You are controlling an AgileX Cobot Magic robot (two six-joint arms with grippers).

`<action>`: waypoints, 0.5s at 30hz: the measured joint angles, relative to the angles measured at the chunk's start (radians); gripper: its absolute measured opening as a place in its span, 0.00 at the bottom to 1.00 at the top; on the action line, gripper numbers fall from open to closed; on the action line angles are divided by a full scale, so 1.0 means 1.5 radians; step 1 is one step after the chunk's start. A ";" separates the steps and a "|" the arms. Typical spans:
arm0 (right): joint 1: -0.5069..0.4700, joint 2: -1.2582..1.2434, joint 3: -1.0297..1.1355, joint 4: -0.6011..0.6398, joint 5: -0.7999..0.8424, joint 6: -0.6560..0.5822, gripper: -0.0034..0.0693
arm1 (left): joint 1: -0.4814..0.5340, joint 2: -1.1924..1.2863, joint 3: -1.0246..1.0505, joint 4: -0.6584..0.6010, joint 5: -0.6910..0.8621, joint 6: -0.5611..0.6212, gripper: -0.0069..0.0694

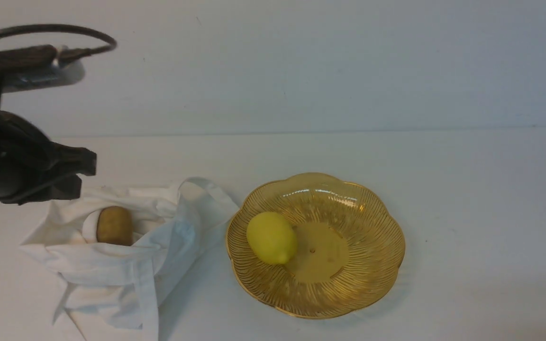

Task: Take the fruit out of the cloth bag on the white table and place them on a plate.
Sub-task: 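Reach into the cloth bag and grasp the kiwi with the left gripper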

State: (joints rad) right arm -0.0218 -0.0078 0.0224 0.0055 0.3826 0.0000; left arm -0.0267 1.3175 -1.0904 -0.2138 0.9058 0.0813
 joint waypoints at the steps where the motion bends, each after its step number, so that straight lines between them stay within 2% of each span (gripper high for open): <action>1: 0.000 0.000 0.000 0.000 0.000 0.000 0.10 | -0.001 0.042 -0.012 0.003 0.000 0.001 0.08; 9: 0.000 0.000 0.000 0.000 0.000 0.000 0.10 | -0.016 0.207 -0.035 0.044 -0.054 -0.001 0.08; 15: 0.000 0.000 0.000 0.000 0.000 0.000 0.10 | -0.016 0.261 -0.035 0.082 -0.089 -0.001 0.10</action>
State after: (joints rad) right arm -0.0218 -0.0078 0.0224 0.0055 0.3826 0.0000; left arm -0.0511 1.7086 -1.1425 -0.0912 0.7724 0.0805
